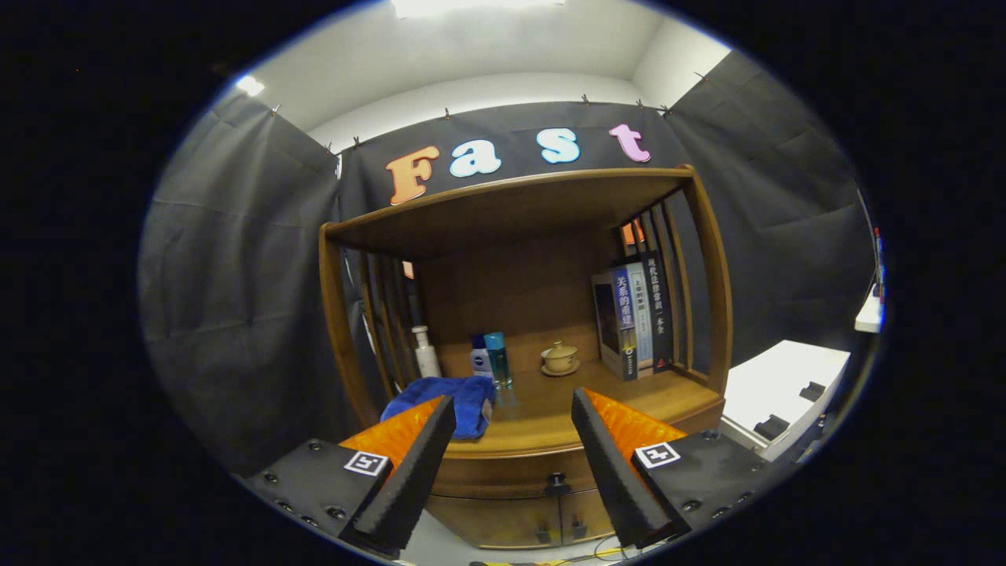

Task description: Pull open the drawer, take out the items inside it, and place them on the countertop above the cabinet.

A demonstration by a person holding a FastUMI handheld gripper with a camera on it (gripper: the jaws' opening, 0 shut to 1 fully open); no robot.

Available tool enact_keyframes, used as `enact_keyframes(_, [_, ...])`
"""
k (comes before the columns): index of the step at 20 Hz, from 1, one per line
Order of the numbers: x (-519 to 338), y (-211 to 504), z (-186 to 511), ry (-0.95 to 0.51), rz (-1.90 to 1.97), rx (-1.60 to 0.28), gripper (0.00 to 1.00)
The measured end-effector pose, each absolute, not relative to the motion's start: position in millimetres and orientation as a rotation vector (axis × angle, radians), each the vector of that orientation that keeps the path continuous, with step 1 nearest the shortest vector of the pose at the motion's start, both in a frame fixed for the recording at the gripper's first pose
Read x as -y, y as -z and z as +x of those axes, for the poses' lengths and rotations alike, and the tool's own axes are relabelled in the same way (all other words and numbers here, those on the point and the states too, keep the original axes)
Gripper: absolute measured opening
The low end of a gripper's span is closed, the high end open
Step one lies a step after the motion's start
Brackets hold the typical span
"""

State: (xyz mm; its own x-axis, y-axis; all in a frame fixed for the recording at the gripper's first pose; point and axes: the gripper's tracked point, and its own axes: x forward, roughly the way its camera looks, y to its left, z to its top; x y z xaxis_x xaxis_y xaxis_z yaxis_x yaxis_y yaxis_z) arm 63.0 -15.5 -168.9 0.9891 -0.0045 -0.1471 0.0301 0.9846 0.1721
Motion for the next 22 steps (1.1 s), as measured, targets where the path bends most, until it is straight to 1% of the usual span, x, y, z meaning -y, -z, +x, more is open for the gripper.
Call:
enact_keyframes(4, [15,177,66,0.023,0.144,-0.121,0.98])
enact_keyframes(7, [22,206,72,0.043,0.1,-0.163,0.98])
enact_keyframes(11, [22,229,86,0.032,0.138,-0.181,0.98])
enact_keyframes(15, [42,270,98,0.049,0.016,-0.208,0.98])
enact_keyframes(17, [48,293,110,0.033,-0.033,-0.212,0.98])
enact_keyframes(20, [41,333,117,-0.014,0.013,-0.261,0.98])
enact_keyframes(22, [45,359,122,0.001,0.071,-0.33,0.98])
